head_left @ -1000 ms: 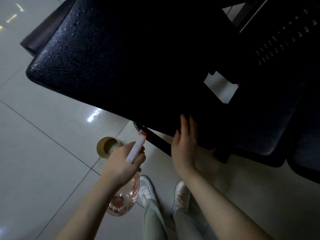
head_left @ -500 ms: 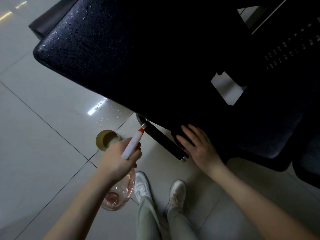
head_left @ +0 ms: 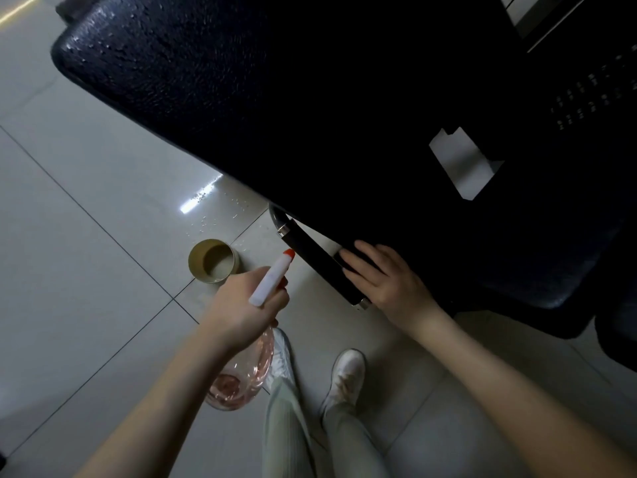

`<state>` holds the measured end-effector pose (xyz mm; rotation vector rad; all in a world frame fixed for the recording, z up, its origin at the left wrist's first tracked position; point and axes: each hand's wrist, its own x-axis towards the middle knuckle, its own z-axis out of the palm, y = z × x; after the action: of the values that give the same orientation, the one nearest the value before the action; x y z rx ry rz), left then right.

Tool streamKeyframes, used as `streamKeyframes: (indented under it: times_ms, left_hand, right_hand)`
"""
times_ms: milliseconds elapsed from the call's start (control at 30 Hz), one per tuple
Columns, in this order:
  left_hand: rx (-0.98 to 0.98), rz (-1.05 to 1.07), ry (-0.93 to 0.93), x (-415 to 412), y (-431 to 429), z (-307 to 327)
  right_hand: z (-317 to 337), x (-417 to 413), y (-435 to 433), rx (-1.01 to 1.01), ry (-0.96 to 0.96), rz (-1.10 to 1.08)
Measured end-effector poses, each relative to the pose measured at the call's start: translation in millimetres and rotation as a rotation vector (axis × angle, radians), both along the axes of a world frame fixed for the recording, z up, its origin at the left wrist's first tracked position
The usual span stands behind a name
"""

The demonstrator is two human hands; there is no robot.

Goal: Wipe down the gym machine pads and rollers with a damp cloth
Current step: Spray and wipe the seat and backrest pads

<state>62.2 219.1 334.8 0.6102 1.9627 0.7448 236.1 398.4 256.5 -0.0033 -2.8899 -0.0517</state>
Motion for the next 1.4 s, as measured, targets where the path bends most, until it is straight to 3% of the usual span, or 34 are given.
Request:
streamKeyframes:
  times_ms: [300, 533, 767, 1200, 1400]
  left_hand:
    - [-0.008, 0.059, 0.003, 10.6, -1.3, -11.9]
    - [-0.025, -0.009, 0.031, 12.0, -13.1, -19.8]
    - [-0.048, -0.308, 0.026, 26.2, -16.5, -22.3]
    - [-0.092, -0.379, 0.116, 54.4, -26.4, -31.1]
    - [-0.044, -0.273, 0.181, 57.5, -42.4, -41.3]
  right_hand:
    - [17.7, 20.9, -19.4, -0.574, 0.026, -0.473]
    - [30.9, 14.2, -26.7, -0.777, 0.109, -0.601]
    - [36.3, 13.7, -25.3, -0.820, 0.189, -0.605]
    - [35.6, 18.5, -34.3, -0.829, 0.167, -0.657]
    - [31.5, 24.2, -48.4, -0.832, 0.191, -0.629]
